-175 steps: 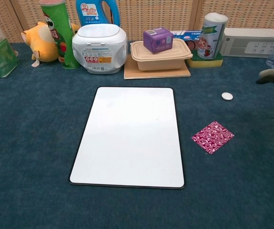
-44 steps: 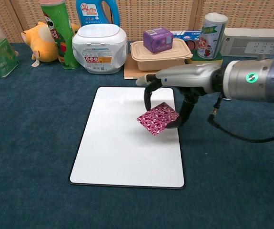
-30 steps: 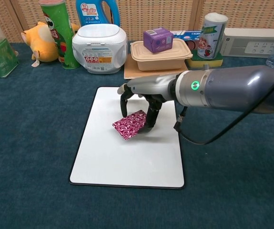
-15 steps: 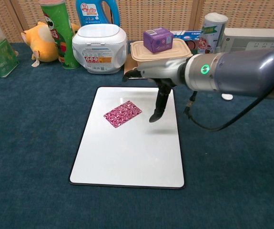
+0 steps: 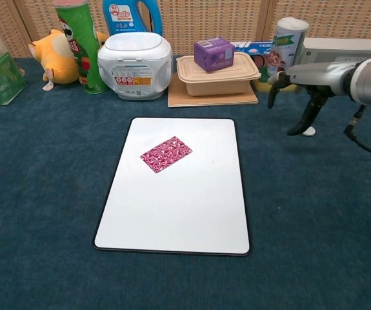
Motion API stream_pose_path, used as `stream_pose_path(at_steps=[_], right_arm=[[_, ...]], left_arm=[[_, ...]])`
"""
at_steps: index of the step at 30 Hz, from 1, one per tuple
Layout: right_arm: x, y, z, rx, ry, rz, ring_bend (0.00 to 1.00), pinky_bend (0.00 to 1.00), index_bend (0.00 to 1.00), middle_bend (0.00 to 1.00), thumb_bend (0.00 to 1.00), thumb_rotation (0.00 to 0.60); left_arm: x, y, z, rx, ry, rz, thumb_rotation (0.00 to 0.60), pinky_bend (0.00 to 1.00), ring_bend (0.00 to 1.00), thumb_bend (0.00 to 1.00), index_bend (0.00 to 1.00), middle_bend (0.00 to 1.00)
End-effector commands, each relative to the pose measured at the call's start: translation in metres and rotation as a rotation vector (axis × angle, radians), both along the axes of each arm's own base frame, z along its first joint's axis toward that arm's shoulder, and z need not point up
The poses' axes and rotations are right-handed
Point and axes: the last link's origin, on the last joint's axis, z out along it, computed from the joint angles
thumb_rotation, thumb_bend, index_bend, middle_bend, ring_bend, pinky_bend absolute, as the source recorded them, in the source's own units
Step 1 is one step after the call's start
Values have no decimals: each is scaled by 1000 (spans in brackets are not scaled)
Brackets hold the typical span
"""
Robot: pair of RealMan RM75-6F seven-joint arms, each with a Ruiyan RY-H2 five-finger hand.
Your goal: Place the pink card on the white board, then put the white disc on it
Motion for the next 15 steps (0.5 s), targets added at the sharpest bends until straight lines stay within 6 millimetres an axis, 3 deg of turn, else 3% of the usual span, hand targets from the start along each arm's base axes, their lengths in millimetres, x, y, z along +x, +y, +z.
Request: stream_pose_path(at_steps=[1,15], right_arm=[[-31,-5,2,-5,5,-58,0,141,298,19,275,600],[-43,-9,2,-2,-33,-44,7,154,365,36,283,600]], left_arm=[[1,1,-1,-1,3,6,600,0,0,103,0,0],[1,4,-2,-6,-2,14,600,0,0,104,0,0]])
